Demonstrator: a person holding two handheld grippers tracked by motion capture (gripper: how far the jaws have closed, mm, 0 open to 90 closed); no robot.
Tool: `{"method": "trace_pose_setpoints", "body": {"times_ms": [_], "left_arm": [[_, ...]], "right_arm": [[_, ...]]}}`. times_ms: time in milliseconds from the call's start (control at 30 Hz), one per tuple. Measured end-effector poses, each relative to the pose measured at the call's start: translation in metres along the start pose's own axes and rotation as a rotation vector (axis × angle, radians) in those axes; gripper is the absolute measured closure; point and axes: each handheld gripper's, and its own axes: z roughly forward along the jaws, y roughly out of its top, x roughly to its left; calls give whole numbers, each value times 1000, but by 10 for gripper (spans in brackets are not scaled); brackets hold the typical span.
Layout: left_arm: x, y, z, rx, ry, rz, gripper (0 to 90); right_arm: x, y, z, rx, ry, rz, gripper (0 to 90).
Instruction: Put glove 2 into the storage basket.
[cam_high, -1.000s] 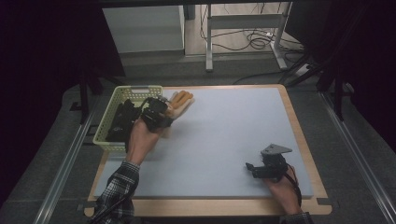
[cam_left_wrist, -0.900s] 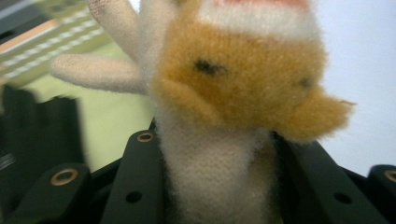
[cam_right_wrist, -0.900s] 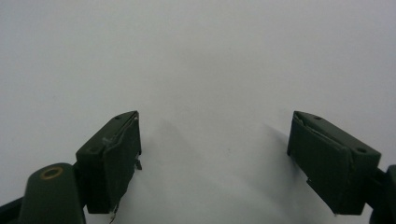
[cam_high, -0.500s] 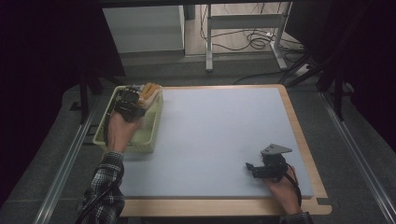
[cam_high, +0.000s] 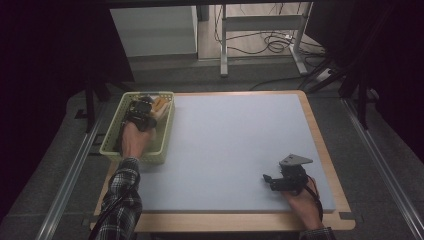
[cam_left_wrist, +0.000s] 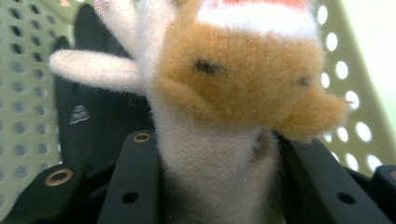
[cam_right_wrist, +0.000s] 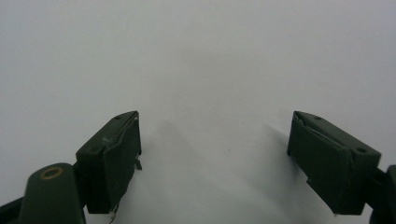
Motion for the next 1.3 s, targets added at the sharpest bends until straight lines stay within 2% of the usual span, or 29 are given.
{"method": "trace_pose_setpoints", "body": {"times_ms": [200, 400, 500, 567, 633, 700, 767, 833, 900, 933, 967, 1067, 1100, 1167, 1300], "left_arm": [[-10, 6, 16, 39, -15, 19, 607], [-10, 8, 28, 72, -47, 14, 569], [-6, 6, 31, 75, -62, -2, 520], [-2, 4, 32, 77, -63, -20, 420], [3, 1, 28, 61, -85, -27, 288], [5, -1, 21, 28, -112, -28, 199], [3, -2, 11, 0, -133, -8, 167], [2, -3, 0, -17, -111, 24, 166], [7, -4, -9, -47, -141, 16, 157], [9, -4, -12, -57, -144, 7, 166], [14, -5, -16, -71, -127, -1, 190], [24, -8, -19, -76, -94, -16, 359], [28, -10, -17, -72, -72, -19, 429], [32, -12, -10, -45, -59, -32, 541], [32, -15, 11, 23, -66, -34, 595]], "right_arm": [[0, 0, 0, 0, 0, 0, 171], [0, 0, 0, 0, 0, 0, 171], [0, 0, 0, 0, 0, 0, 171], [0, 0, 0, 0, 0, 0, 171], [0, 0, 0, 0, 0, 0, 171], [0, 0, 0, 0, 0, 0, 171], [0, 0, 0, 0, 0, 0, 171], [0, 0, 0, 0, -1, 0, 171], [0, 0, 0, 0, -1, -1, 171], [0, 0, 0, 0, -1, -1, 171], [0, 0, 0, 0, -1, -1, 171], [0, 0, 0, 0, -1, -1, 171], [0, 0, 0, 0, -1, 0, 171], [0, 0, 0, 0, -1, -1, 171], [0, 0, 0, 0, 0, 0, 171]]}}
